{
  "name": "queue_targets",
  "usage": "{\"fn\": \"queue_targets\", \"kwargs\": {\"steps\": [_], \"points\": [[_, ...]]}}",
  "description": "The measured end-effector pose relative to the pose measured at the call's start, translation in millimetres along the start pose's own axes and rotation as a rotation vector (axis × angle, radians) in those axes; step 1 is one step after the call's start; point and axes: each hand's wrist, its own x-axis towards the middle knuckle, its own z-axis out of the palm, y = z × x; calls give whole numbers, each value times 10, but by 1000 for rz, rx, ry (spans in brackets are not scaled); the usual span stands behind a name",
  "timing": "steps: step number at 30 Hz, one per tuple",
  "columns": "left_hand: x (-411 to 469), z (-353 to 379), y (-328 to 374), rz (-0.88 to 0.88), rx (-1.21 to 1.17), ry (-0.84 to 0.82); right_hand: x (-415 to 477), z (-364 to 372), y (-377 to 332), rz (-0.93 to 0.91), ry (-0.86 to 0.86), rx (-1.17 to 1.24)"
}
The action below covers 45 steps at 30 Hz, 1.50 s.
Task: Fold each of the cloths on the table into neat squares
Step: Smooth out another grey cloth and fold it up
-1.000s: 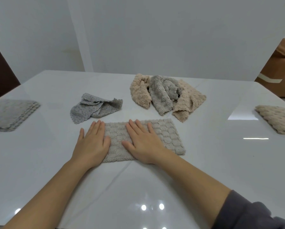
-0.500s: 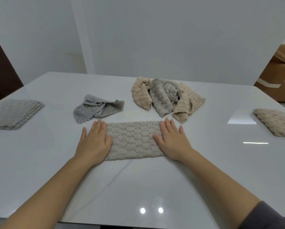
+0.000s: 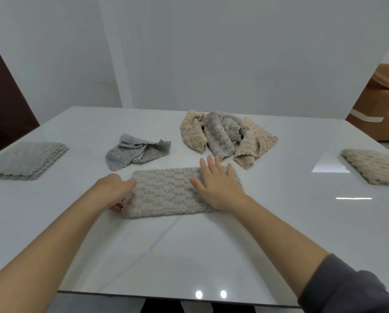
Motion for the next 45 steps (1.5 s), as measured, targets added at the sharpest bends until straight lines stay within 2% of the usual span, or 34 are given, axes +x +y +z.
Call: {"fn": "queue_targets", "kwargs": {"steps": [4,9,12,15,19,21,28,29,31,33,34,36,37,38,39,42,43,45], "points": [[-12,-29,1,-93,-317,-158,25,178,7,4,-43,-78],[74,-9,25,-169,-416,-258,34,192,12,3,-32,-84],[135,67,90,-158,-400,-217,33,199,6,4,-55,-89],[175,117,134,-71,-370,-144,70,138,-7,24,-116,-110],[191,83,81,-2,-298,-111,150,89,-229,-63,-39,-78],[195,24,31,12,-285,-87,166,169,-392,-110,-69,-82],[59,-220,72,109,-332,-32,211,337,-622,-105,-82,-43],[8,-237,147,146,-352,-27,209,311,-605,-109,-81,35],[-113,-248,354,234,-425,-27,195,198,-548,-92,-33,352],[-238,-186,610,322,-561,-88,163,8,-476,88,33,872],[-318,-135,747,352,-629,-172,152,-91,-416,192,10,1201],[-445,45,958,420,-655,-366,125,-217,-194,245,-146,1827],[-478,167,1007,461,-623,-411,89,-269,-75,278,-223,2026],[-479,291,1015,516,-588,-398,50,-294,38,316,-275,2109],[-465,409,1001,585,-549,-319,5,-312,137,345,-287,2116],[-368,659,830,774,-396,42,-51,-317,310,460,-180,2003],[-327,714,774,809,-299,94,-51,-315,326,498,-169,1962],[-243,823,681,823,-56,56,-45,-327,302,543,-218,1887]]}}
